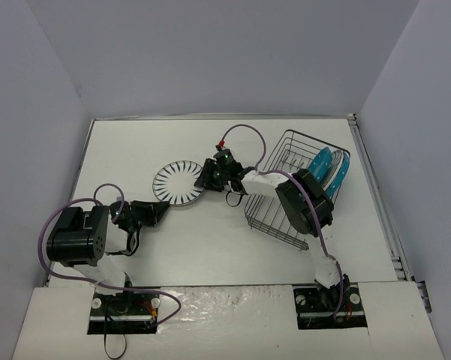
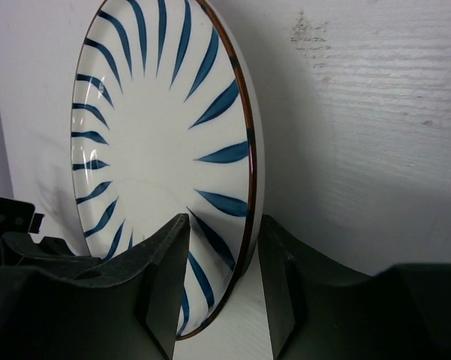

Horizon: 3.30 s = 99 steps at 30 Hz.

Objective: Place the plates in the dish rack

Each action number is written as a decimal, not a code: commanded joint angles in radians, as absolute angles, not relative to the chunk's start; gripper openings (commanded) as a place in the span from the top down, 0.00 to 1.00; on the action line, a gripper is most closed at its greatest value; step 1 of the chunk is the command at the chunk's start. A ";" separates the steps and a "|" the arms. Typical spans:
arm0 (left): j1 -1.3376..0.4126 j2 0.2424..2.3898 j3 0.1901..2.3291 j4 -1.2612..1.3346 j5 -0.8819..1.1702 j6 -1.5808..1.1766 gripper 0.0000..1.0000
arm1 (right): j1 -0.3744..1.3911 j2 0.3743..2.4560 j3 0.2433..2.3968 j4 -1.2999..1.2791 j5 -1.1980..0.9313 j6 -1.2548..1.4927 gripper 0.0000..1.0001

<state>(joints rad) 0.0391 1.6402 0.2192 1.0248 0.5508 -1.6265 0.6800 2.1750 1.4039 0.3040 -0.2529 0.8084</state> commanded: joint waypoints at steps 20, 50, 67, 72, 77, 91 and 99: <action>0.022 1.336 0.307 0.888 0.618 -1.630 1.00 | 0.667 2.219 1.249 1.071 -0.417 1.245 0.63; -0.070 1.004 0.582 0.123 0.544 -1.161 0.60 | 0.708 1.802 1.369 0.512 -0.212 0.846 1.00; -0.056 0.828 0.885 -0.369 0.365 -0.865 0.46 | 0.703 1.434 1.482 0.050 0.340 0.671 1.00; -0.054 0.858 0.854 -0.334 0.374 -0.879 0.44 | 0.704 1.359 1.534 -0.089 0.558 0.647 1.00; -0.052 0.883 0.819 -0.288 0.389 -0.887 0.43 | 0.707 1.301 1.517 -0.165 0.827 0.646 1.00; -0.049 0.946 0.790 -0.221 0.421 -0.886 0.43 | 0.650 1.317 1.460 -0.315 1.170 0.673 1.00; -0.043 0.966 0.786 -0.214 0.435 -0.878 0.43 | 0.525 1.346 1.385 -0.318 1.129 0.729 1.00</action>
